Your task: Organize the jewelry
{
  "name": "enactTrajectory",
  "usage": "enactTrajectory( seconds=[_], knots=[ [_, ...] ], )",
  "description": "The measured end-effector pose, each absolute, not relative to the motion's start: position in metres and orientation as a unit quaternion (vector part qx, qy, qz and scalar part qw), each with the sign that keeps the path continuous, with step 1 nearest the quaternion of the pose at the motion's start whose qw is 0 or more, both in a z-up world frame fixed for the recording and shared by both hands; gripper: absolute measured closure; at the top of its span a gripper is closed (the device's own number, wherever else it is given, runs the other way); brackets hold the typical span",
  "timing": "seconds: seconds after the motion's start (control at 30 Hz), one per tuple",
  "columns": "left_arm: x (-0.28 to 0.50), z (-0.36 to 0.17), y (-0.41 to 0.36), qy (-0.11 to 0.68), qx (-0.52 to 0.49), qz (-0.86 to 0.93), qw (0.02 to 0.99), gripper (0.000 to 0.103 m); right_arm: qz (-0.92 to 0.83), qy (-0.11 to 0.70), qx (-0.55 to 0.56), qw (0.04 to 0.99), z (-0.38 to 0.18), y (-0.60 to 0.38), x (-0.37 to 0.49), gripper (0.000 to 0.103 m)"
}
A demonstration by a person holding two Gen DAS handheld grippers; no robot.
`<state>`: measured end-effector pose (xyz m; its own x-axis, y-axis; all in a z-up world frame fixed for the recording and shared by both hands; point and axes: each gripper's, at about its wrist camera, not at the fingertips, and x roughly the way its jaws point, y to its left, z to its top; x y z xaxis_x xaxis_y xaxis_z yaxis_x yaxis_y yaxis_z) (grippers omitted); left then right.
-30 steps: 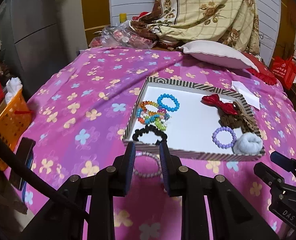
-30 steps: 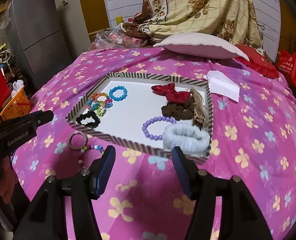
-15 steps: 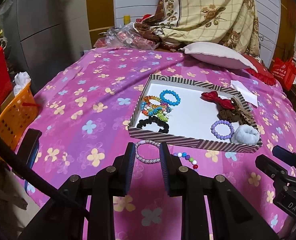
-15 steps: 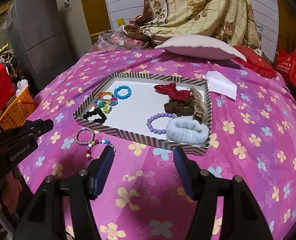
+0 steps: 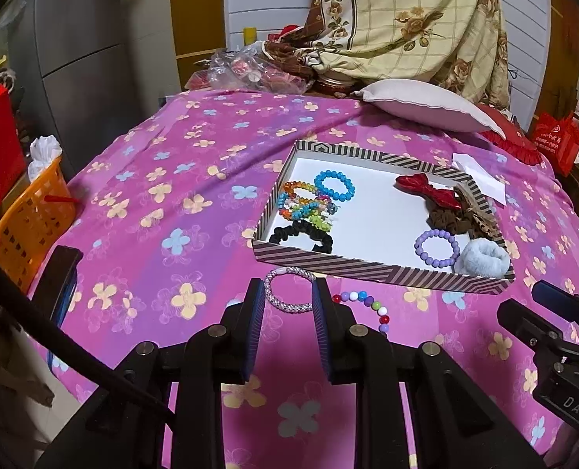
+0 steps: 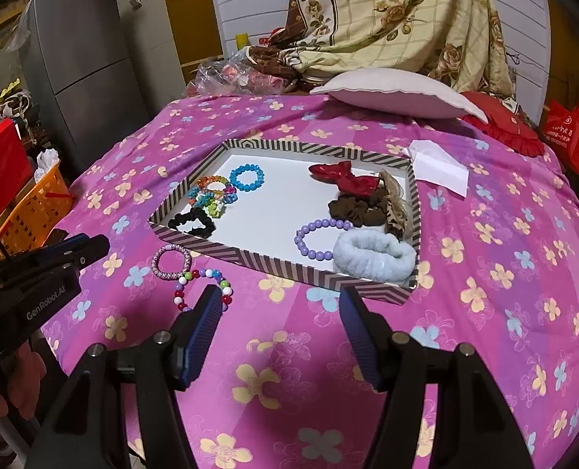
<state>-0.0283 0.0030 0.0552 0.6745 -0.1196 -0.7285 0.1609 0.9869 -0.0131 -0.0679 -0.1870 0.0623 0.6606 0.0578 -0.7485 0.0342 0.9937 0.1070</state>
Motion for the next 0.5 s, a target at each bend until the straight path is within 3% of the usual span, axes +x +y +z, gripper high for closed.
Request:
enactTrajectory(
  seconds=[0.5],
  knots=[
    [-0.023,0.047,0.002,0.407,0.028,-0.075,0.910,0.060,0.013,0.429,0.049,0.902,0.050,-0.183,-0.061,0.037]
  ],
)
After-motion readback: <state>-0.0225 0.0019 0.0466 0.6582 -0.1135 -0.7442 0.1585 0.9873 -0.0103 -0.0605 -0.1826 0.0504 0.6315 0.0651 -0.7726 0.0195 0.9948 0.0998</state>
